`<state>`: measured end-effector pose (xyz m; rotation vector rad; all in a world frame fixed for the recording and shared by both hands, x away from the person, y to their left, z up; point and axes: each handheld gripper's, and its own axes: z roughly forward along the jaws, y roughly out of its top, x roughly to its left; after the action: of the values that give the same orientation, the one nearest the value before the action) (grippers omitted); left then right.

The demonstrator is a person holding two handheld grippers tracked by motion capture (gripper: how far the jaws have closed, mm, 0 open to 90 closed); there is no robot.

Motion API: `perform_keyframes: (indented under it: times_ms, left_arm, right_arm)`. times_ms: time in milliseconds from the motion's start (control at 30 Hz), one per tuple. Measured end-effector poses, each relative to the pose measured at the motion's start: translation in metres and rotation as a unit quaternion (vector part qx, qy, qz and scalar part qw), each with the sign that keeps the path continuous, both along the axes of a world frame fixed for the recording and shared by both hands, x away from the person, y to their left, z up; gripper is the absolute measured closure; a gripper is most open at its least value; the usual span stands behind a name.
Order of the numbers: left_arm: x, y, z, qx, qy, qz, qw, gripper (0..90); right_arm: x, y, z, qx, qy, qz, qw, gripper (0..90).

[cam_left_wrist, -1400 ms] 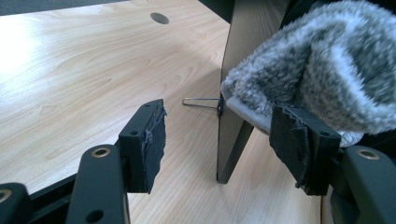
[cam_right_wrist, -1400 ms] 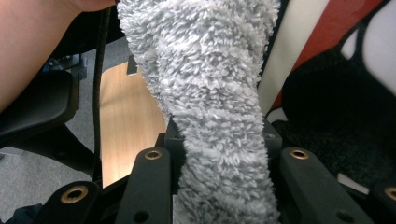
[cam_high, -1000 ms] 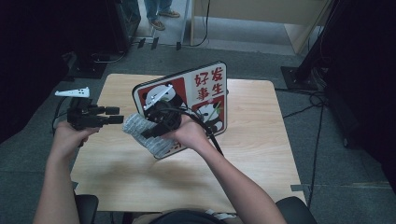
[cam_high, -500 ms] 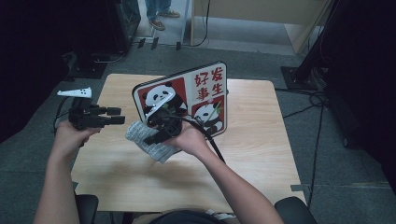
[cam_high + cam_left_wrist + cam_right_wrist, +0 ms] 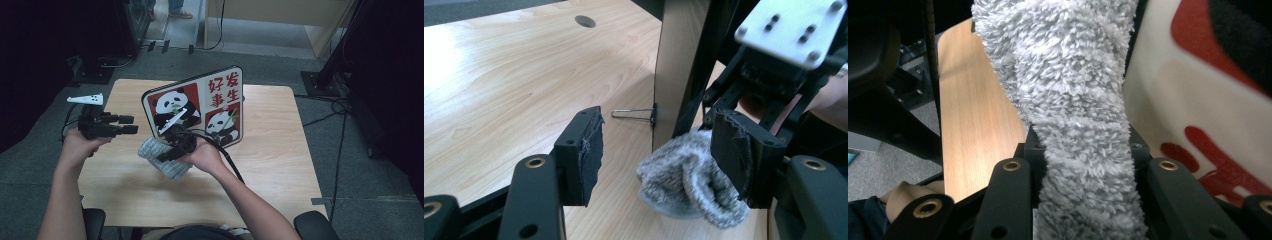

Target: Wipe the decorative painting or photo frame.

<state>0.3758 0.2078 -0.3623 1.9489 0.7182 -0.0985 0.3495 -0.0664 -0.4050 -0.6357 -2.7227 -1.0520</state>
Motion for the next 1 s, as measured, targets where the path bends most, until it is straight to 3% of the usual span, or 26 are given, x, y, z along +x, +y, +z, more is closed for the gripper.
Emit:
perform_keyframes:
  times_ms: [367,500,667,900,1000]
  left_arm:
    - [0.001,-0.014,0.0,-0.003,0.002,-0.017,0.9998,40.6]
    - [0.002,-0.018,0.0,-0.004,0.011,-0.021,0.9997,42.4]
    - [0.0,-0.025,0.004,-0.006,0.002,-0.027,0.9996,44.3]
    - [0.002,-0.036,0.002,-0.006,0.011,-0.033,0.9994,46.4]
    - [0.001,-0.041,0.003,-0.008,0.004,-0.035,0.9994,48.3]
  right_arm:
    - [-0.004,-0.001,-0.02,-0.004,0.005,0.002,1.0,67.8]
    - [-0.005,-0.002,-0.027,-0.003,0.006,0.005,1.0,67.8]
    - [-0.006,-0.005,-0.035,-0.001,0.003,0.012,0.9999,67.9]
    - [-0.009,-0.008,-0.048,-0.001,0.009,0.014,0.9999,67.9]
    - [-0.01,-0.009,-0.052,0.003,0.007,0.017,0.9998,67.9]
